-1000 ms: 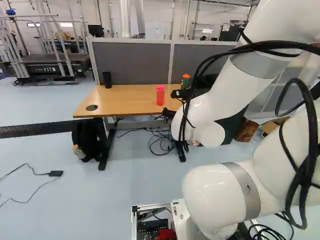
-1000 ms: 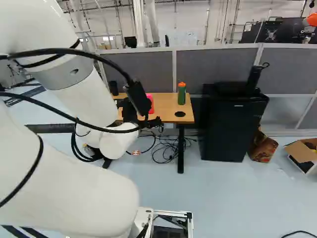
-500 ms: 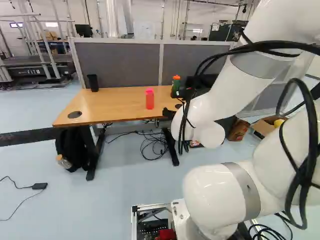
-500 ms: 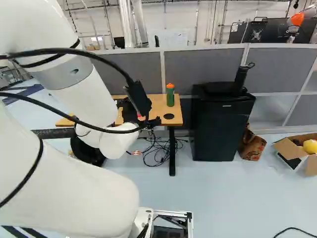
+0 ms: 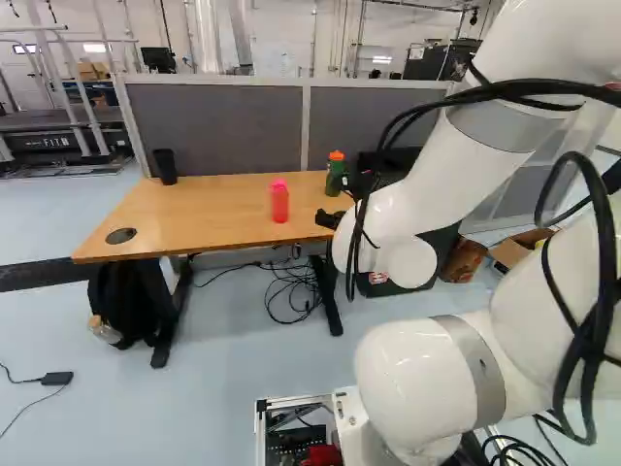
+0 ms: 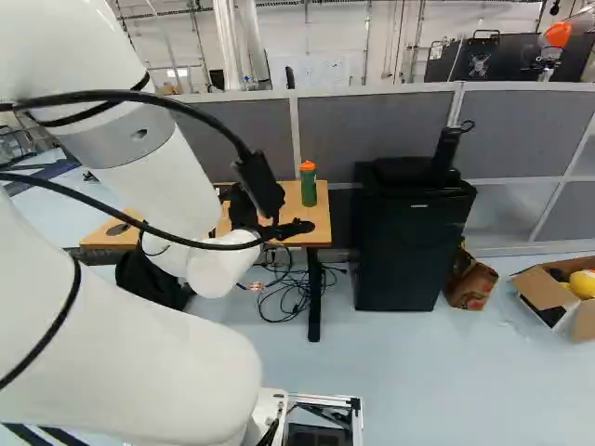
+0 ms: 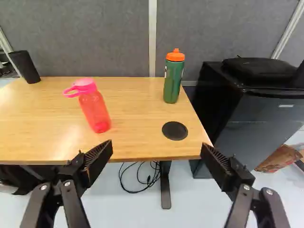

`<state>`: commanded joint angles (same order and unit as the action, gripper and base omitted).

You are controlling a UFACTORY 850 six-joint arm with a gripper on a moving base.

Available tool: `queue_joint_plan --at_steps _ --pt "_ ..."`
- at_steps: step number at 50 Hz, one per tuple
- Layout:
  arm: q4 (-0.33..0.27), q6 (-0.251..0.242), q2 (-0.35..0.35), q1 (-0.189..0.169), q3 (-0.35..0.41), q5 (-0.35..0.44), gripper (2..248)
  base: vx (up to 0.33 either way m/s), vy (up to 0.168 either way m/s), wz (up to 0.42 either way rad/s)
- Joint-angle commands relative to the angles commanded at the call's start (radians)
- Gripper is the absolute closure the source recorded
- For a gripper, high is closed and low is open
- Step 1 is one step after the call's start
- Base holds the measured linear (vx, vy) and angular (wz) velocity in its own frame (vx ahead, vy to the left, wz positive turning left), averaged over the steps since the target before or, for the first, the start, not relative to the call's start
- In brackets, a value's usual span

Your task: Pick up the green bottle from the table

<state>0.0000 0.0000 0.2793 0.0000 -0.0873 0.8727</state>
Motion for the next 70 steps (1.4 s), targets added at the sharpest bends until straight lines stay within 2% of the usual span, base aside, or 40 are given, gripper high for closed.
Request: queue_joint_plan --at_steps 49,50,70 --pt "0.0 0.0 0.0 0.0 0.0 0.0 3 0.173 -0.048 -0.01" --pt "0.0 0.0 -0.033 0.0 -0.027 0.0 3 0.152 -0.027 -0.029" --pt "0.0 0.0 -0.145 0.0 -0.128 0.0 3 0.028 -0.002 -0.002"
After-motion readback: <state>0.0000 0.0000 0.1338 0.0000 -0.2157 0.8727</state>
